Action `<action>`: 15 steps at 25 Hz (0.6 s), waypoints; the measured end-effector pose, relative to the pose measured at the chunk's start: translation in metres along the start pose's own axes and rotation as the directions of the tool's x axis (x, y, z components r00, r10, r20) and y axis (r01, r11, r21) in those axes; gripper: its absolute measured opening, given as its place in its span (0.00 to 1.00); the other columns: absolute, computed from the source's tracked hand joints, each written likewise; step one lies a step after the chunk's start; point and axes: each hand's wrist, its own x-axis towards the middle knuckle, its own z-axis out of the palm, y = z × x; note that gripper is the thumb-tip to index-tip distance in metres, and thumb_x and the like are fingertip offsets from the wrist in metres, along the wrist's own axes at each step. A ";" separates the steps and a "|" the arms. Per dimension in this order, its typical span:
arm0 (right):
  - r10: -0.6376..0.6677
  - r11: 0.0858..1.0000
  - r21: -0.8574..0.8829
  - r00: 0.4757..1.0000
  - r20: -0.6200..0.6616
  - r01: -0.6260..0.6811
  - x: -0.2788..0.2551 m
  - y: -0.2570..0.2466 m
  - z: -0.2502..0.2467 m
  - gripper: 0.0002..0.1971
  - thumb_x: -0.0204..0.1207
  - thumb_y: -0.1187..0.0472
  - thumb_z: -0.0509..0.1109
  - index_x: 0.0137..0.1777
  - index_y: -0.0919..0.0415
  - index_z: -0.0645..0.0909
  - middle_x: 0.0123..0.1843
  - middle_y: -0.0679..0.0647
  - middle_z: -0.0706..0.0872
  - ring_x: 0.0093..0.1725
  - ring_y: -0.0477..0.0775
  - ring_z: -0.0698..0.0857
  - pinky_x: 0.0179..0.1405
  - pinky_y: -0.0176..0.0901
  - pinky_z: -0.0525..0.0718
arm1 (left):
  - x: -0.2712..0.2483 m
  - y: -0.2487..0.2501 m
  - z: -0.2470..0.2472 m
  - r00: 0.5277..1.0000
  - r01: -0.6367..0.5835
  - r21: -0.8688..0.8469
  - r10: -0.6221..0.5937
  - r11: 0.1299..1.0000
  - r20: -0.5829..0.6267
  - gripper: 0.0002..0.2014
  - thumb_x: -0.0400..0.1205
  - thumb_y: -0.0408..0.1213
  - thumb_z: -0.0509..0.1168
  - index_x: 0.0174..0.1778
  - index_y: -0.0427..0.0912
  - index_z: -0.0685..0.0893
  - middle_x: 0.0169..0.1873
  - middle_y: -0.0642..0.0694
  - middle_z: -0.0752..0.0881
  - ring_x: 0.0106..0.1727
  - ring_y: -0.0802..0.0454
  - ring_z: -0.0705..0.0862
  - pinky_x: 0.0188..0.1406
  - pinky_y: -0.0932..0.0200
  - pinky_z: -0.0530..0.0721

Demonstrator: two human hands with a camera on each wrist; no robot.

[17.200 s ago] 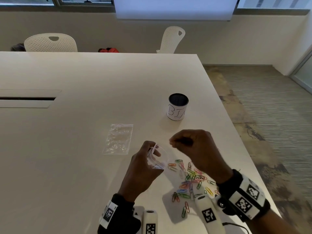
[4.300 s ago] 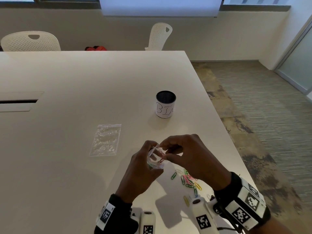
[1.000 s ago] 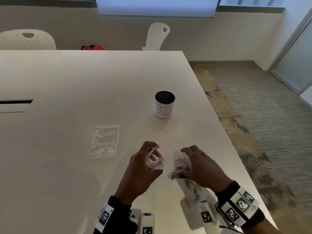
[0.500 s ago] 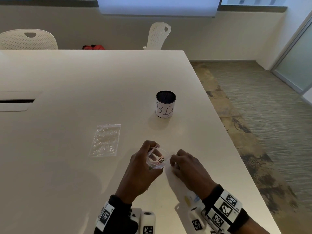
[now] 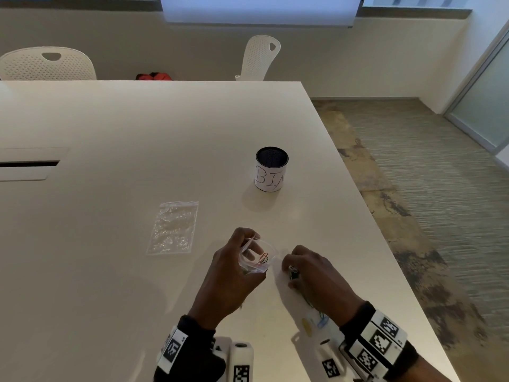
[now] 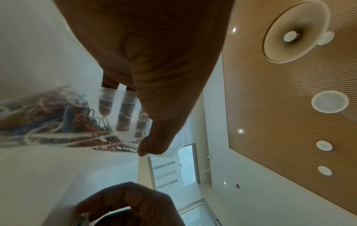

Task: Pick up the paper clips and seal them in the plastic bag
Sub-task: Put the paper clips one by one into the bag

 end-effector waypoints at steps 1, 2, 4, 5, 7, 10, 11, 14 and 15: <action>-0.005 1.000 0.006 1.000 -0.017 0.005 -0.001 -0.001 0.001 0.11 0.77 0.63 0.76 0.58 0.52 0.87 0.58 0.50 0.84 0.55 0.54 0.87 0.56 0.46 0.86 | 0.000 0.000 0.000 1.000 -0.001 0.000 0.001 1.000 0.000 0.28 0.75 0.35 0.81 0.66 0.55 0.76 0.50 0.59 0.88 0.53 0.59 0.88 0.47 0.65 0.91; -0.006 1.000 -0.007 1.000 -0.026 0.006 -0.001 -0.002 0.002 0.09 0.78 0.65 0.74 0.57 0.53 0.87 0.57 0.51 0.85 0.54 0.55 0.87 0.54 0.44 0.85 | 0.001 0.001 0.001 1.000 -0.002 -0.001 0.002 1.000 0.002 0.28 0.75 0.36 0.81 0.65 0.55 0.76 0.50 0.59 0.88 0.53 0.59 0.88 0.48 0.64 0.92; -0.025 0.996 -0.082 0.999 -0.041 0.022 -0.001 -0.005 0.002 0.09 0.80 0.67 0.69 0.56 0.57 0.86 0.55 0.54 0.85 0.51 0.56 0.87 0.51 0.43 0.84 | 0.001 0.002 0.002 1.000 -0.004 -0.006 0.004 1.000 0.007 0.27 0.75 0.37 0.82 0.65 0.55 0.76 0.50 0.59 0.88 0.53 0.58 0.88 0.49 0.65 0.91; -0.039 0.993 -0.112 0.998 -0.051 0.033 0.000 -0.006 0.003 0.08 0.81 0.67 0.68 0.55 0.58 0.86 0.55 0.55 0.86 0.51 0.56 0.87 0.50 0.43 0.84 | 0.002 0.002 0.002 1.000 -0.003 -0.008 0.003 1.000 0.008 0.27 0.75 0.37 0.82 0.66 0.54 0.77 0.50 0.58 0.89 0.53 0.58 0.88 0.48 0.66 0.91; -0.051 0.991 -0.129 0.996 -0.073 0.041 0.003 -0.006 0.000 0.06 0.81 0.67 0.68 0.51 0.60 0.86 0.52 0.56 0.87 0.49 0.57 0.88 0.49 0.45 0.88 | 0.001 0.002 0.002 1.000 0.002 -0.009 -0.002 1.000 0.007 0.27 0.75 0.36 0.81 0.66 0.53 0.77 0.51 0.57 0.89 0.53 0.56 0.88 0.46 0.69 0.89; -0.001 1.000 -0.014 0.996 -0.092 0.000 0.009 0.006 -0.008 0.02 0.77 0.63 0.74 0.45 0.60 0.89 0.48 0.55 0.91 0.46 0.56 0.90 0.49 0.49 0.90 | 0.000 0.002 0.000 1.000 0.003 -0.009 -0.003 1.000 0.002 0.27 0.75 0.34 0.81 0.66 0.53 0.77 0.51 0.57 0.88 0.52 0.55 0.88 0.44 0.71 0.88; 0.019 0.998 0.057 0.994 -0.103 -0.013 0.009 0.012 -0.012 0.01 0.74 0.64 0.77 0.43 0.59 0.90 0.45 0.53 0.92 0.43 0.52 0.90 0.47 0.48 0.91 | 0.000 0.001 0.000 1.000 0.003 -0.013 -0.003 1.000 -0.001 0.27 0.75 0.34 0.81 0.66 0.53 0.77 0.51 0.56 0.88 0.52 0.56 0.88 0.44 0.71 0.87; 0.082 0.951 0.308 0.984 -0.155 -0.031 0.006 0.023 -0.024 0.07 0.70 0.69 0.80 0.38 0.57 0.89 0.36 0.50 0.93 0.36 0.44 0.90 0.42 0.42 0.91 | -0.002 0.001 -0.001 1.000 0.005 -0.025 -0.006 1.000 -0.006 0.27 0.75 0.33 0.81 0.66 0.53 0.77 0.51 0.56 0.88 0.53 0.57 0.88 0.43 0.72 0.87; 0.105 0.910 0.414 0.980 -0.171 -0.026 0.003 0.024 -0.029 0.07 0.69 0.70 0.81 0.38 0.58 0.89 0.35 0.52 0.93 0.35 0.47 0.92 0.42 0.43 0.92 | -0.002 0.001 -0.001 1.000 0.003 -0.025 -0.003 1.000 -0.008 0.27 0.75 0.33 0.81 0.65 0.53 0.77 0.51 0.56 0.89 0.52 0.57 0.88 0.43 0.71 0.87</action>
